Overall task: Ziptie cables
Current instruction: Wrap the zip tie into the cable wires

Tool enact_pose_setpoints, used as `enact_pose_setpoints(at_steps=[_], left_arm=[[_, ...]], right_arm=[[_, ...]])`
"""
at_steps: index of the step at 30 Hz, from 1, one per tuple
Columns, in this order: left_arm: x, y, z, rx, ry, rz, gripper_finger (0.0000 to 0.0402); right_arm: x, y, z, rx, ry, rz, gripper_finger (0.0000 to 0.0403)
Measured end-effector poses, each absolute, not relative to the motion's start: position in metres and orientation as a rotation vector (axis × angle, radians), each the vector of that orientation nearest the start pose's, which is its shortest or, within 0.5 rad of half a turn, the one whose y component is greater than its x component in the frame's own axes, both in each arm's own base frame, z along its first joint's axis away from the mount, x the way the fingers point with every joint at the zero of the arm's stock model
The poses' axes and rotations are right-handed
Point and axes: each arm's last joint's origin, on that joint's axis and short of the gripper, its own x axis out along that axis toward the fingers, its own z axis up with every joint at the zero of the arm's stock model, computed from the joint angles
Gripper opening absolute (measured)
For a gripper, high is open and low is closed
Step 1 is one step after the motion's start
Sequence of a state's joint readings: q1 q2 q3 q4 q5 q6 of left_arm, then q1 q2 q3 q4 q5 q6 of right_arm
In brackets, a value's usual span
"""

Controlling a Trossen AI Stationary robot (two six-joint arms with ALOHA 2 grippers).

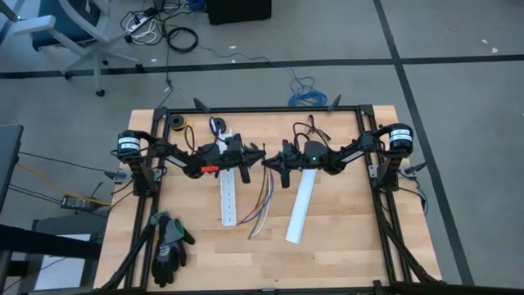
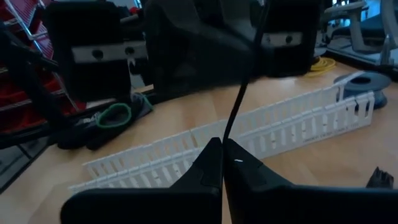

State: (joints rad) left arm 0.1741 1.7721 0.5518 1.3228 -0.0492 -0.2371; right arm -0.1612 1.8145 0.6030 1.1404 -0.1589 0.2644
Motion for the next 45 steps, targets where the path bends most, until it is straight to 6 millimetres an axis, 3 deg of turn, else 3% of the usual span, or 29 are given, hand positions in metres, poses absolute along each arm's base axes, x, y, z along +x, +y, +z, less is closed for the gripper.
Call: enact_pose_setpoints(at_steps=[18, 45], left_arm=[[0.303, 0.062, 0.164, -0.23, -0.151, 0.23, 0.0037], [0.301, 0.07, 0.164, -0.343, -0.128, 0.075, 0.0037]], right_arm=[[0.319, -0.044, 0.143, 0.281, 0.09, 0.021, 0.0], [0.319, -0.04, 0.143, 0.246, 0.091, 0.053, 0.0]])
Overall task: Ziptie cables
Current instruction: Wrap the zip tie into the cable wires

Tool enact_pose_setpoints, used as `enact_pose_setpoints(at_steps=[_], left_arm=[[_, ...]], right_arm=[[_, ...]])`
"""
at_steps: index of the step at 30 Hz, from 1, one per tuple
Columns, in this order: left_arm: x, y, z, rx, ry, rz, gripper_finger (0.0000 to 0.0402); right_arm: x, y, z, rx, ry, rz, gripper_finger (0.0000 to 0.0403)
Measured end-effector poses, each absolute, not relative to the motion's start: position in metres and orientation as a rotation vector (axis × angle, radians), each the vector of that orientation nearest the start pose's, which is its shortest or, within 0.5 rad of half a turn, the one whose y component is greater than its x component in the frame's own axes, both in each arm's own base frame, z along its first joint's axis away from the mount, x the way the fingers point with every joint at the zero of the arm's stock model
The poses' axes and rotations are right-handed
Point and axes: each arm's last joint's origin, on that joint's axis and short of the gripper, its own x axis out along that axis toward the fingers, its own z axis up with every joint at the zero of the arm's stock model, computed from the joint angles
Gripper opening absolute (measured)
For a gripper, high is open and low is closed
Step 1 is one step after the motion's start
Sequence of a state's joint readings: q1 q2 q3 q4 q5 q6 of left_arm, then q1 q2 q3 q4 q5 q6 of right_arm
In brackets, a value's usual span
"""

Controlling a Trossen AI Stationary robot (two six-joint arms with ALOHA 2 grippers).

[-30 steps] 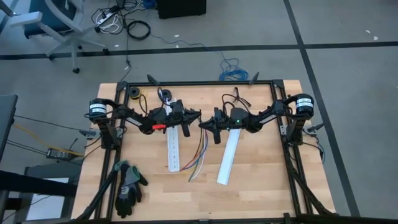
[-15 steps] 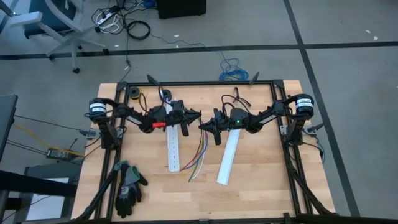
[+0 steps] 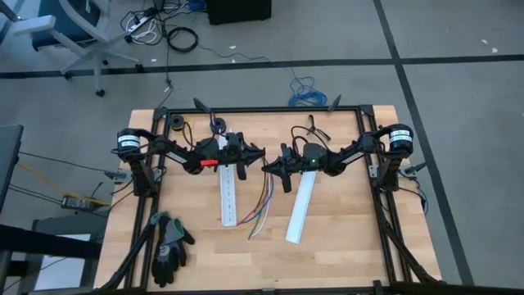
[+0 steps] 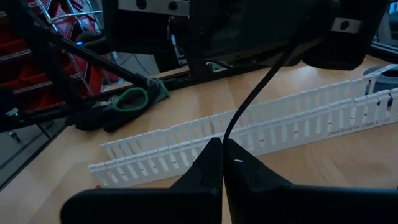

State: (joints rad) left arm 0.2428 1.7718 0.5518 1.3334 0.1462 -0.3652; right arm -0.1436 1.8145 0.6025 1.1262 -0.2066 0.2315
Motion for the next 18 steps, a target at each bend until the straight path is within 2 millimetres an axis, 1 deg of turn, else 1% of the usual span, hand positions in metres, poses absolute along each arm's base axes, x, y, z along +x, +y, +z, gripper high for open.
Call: enact_pose_setpoints(at_steps=[10, 18], left_arm=[[0.302, 0.071, 0.162, -0.383, -0.103, 0.073, 0.0037], [0.313, 0.073, 0.168, -0.385, -0.085, 0.076, 0.0037]], right_arm=[[0.319, -0.04, 0.143, 0.247, 0.091, 0.056, 0.0], [0.319, -0.04, 0.143, 0.246, 0.09, 0.059, 0.0]])
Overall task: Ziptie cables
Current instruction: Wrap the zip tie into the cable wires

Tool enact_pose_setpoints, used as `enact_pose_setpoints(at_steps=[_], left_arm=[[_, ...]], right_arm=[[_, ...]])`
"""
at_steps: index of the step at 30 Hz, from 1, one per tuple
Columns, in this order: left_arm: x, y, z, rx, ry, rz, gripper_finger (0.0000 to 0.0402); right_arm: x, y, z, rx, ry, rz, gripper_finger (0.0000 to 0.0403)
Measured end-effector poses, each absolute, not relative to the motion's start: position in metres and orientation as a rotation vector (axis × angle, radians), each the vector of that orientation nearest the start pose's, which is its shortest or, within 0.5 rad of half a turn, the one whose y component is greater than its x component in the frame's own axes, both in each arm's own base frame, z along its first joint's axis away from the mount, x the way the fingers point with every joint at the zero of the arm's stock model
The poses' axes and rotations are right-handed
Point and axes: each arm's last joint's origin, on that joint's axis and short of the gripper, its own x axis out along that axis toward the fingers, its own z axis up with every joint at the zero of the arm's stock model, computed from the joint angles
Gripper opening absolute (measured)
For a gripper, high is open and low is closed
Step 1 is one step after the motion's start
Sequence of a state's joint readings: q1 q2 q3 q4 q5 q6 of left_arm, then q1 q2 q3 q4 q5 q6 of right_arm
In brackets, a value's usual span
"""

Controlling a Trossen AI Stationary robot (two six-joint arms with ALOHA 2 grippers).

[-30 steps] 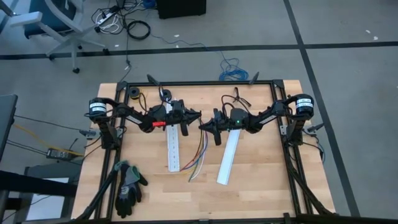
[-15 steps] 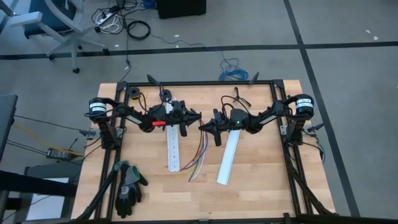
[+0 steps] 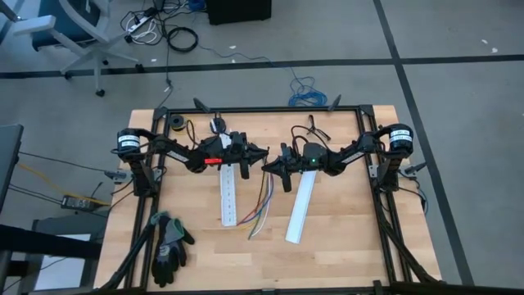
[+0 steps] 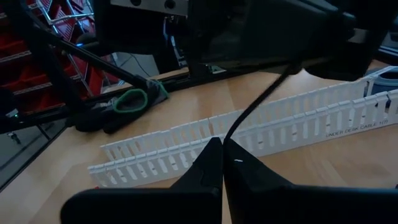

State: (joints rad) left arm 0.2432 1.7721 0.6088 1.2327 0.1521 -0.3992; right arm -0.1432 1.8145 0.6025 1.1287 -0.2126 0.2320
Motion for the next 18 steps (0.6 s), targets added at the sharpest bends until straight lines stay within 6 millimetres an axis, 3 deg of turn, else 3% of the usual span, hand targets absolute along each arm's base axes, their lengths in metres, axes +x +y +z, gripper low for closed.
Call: enact_pose_setpoints(at_steps=[11, 18], left_arm=[[0.3133, 0.0724, 0.1663, -0.384, -0.065, 0.051, 0.004], [0.3134, 0.0715, 0.1653, -0.387, -0.05, 0.022, 0.0094]], right_arm=[[0.3191, -0.0395, 0.1425, 0.249, 0.1, 0.071, 0.0], [0.3191, -0.0394, 0.1425, 0.249, 0.101, 0.075, 0.0]])
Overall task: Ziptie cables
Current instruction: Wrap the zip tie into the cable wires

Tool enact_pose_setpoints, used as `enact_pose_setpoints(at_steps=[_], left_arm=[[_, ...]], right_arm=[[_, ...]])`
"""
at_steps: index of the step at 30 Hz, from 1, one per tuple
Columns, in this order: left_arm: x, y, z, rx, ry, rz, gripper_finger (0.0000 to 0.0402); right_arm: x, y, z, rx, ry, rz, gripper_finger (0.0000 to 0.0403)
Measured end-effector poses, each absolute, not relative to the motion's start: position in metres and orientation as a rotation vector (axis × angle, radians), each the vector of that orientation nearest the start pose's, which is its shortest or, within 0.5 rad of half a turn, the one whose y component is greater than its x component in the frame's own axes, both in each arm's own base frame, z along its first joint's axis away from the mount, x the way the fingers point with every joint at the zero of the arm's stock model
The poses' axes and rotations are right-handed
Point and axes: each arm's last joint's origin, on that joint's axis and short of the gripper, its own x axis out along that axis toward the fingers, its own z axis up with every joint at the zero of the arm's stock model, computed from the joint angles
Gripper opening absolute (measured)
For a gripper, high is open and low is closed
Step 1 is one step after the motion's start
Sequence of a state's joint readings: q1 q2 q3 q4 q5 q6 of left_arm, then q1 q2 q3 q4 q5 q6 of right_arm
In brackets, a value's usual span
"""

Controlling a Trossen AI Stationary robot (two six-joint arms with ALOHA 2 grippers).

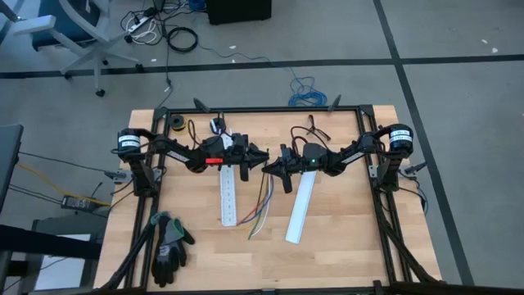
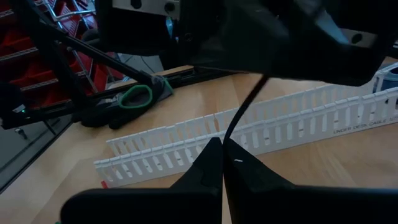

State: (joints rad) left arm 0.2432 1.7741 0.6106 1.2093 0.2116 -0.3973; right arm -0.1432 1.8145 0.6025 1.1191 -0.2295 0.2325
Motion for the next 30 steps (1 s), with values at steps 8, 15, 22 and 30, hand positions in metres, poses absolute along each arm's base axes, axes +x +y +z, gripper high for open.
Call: enact_pose_setpoints(at_steps=[8, 15, 22, 30], left_arm=[[0.3134, 0.0719, 0.1656, -0.385, -0.056, 0.037, 0.0128], [0.3118, 0.077, 0.1697, -0.376, -0.103, 0.055, 0.0125], [0.3112, 0.0802, 0.1677, -0.388, -0.086, 0.066, 0.0124], [0.3112, 0.079, 0.1677, -0.415, -0.079, 0.03, 0.0119]], right_arm=[[0.3191, -0.0394, 0.1425, 0.249, 0.101, 0.075, 0.0], [0.3189, -0.0393, 0.1409, 0.252, 0.117, 0.073, 0.0], [0.3189, -0.0393, 0.1404, 0.253, 0.122, 0.073, 0.0], [0.3189, -0.0393, 0.1404, 0.253, 0.122, 0.073, 0.0]])
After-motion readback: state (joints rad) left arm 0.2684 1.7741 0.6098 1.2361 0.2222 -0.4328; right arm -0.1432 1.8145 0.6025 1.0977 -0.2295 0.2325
